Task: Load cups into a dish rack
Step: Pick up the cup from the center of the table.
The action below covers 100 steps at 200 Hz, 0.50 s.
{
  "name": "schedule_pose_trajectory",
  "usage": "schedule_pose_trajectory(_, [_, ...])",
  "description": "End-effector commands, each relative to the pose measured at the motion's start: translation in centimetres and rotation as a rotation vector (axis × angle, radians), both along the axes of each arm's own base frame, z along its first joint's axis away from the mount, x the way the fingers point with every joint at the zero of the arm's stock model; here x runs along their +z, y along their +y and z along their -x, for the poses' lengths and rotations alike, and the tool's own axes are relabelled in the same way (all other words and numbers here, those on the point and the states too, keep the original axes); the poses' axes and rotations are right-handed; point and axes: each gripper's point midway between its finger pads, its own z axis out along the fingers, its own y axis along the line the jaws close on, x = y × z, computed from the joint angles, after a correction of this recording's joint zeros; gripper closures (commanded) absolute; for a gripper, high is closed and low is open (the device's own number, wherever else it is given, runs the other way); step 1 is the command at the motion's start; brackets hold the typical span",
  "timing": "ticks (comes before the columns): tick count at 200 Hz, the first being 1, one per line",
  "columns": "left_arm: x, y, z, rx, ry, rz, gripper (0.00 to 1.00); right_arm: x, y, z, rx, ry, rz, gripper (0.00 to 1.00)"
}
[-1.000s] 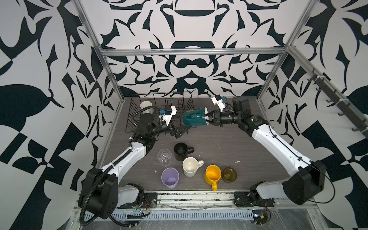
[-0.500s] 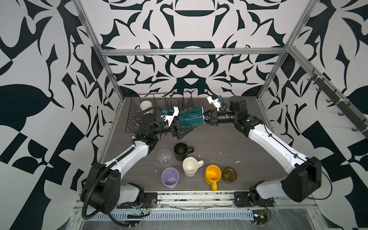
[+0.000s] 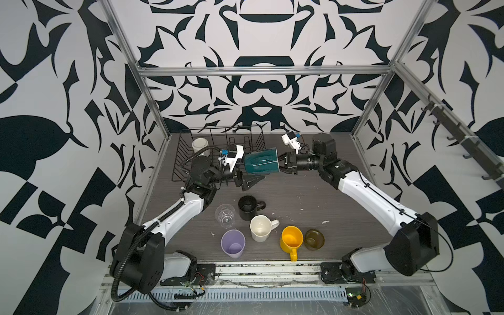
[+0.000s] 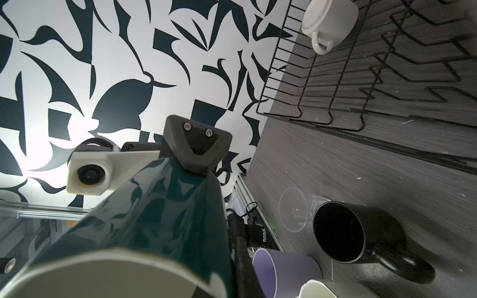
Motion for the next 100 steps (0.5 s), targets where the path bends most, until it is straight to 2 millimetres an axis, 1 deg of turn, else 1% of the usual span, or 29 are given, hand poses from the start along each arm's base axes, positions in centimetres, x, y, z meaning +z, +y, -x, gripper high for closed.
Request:
schedule_pose_trajectory(1, [2.2,0.2,1.6,-0.051,-0.069,0.031,0.01,4.0,0.0,0.5,0.032,-0.128,-0.092,1.0])
schedule_pose_trajectory(37, [2.4,0.1,1.9,-0.083,-0.063,0.039,0.01,4.2,0.2,0.6,0.037,-0.119,-0.107,1.0])
schedule_pose_trajectory(100, [2.9,0.0,2.5,-0.139,-0.057,0.059,0.01,3.7,1.0,0.7,0.06,-0.105,-0.112,1.0])
